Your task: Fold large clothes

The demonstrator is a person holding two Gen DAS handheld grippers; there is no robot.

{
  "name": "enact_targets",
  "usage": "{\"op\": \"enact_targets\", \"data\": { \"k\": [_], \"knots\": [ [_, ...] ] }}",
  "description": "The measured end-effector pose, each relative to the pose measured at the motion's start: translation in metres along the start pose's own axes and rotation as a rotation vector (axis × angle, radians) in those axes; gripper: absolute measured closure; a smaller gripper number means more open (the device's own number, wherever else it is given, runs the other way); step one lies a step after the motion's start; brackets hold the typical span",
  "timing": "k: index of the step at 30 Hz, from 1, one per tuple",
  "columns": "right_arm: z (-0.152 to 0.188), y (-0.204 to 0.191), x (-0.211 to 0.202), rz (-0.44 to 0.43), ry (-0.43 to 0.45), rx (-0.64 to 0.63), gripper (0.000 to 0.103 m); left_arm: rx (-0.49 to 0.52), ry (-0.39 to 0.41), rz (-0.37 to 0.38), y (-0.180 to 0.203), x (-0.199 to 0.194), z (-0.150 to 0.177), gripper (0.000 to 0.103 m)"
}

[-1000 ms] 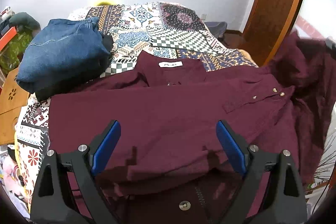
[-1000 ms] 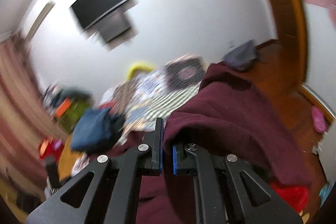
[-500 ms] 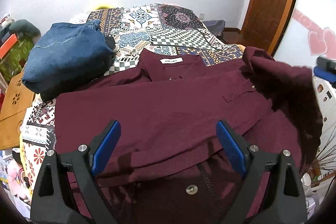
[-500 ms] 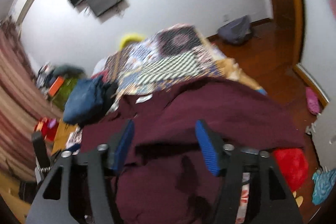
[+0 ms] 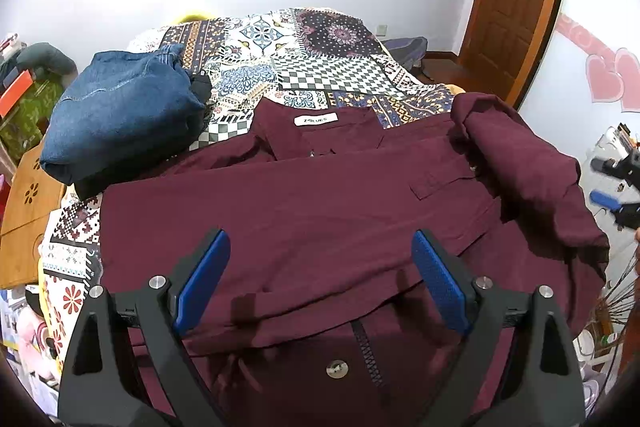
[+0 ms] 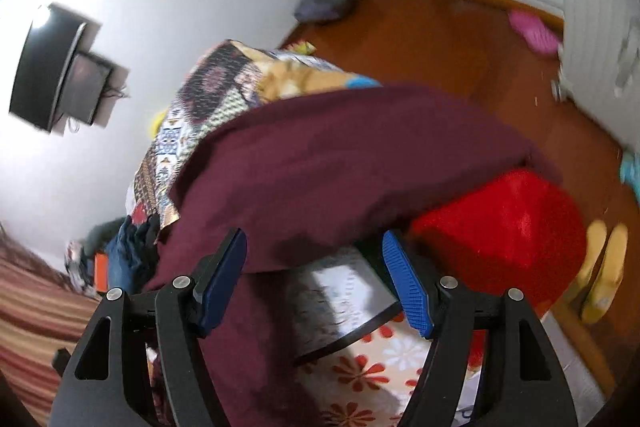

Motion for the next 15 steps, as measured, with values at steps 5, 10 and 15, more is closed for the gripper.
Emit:
{"op": "enact_targets", "data": {
  "k": [5, 10, 15],
  "knots": [
    [-0.011, 0.014, 0.014, -0.022, 0.019, 0.086, 0.037, -0.004, -0.014, -0.008, 0.001, 0.005, 0.002, 0.011],
    [-0.027, -0.004, 0.01, -0.015, 0.074, 0.031, 0.089, 0.0, -0.015, -0.022, 0.0, 0.005, 0.002, 0.011],
    [-0.041, -0.051, -0.022, 0.022, 0.213, -0.128, 0.093, -0.011, 0.005, -0.016, -0.002, -0.001, -0.002, 0.011]
  ]
}}
Point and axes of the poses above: each gripper's, at about its wrist camera, not at the fingertips, and x roughly the way its jaws point, y to its right, z to its underside, the point moved 8 cm from there along x, roughly the way its jaws point, and after that the axes turned 6 degrees about z, right-handed, at the moved point
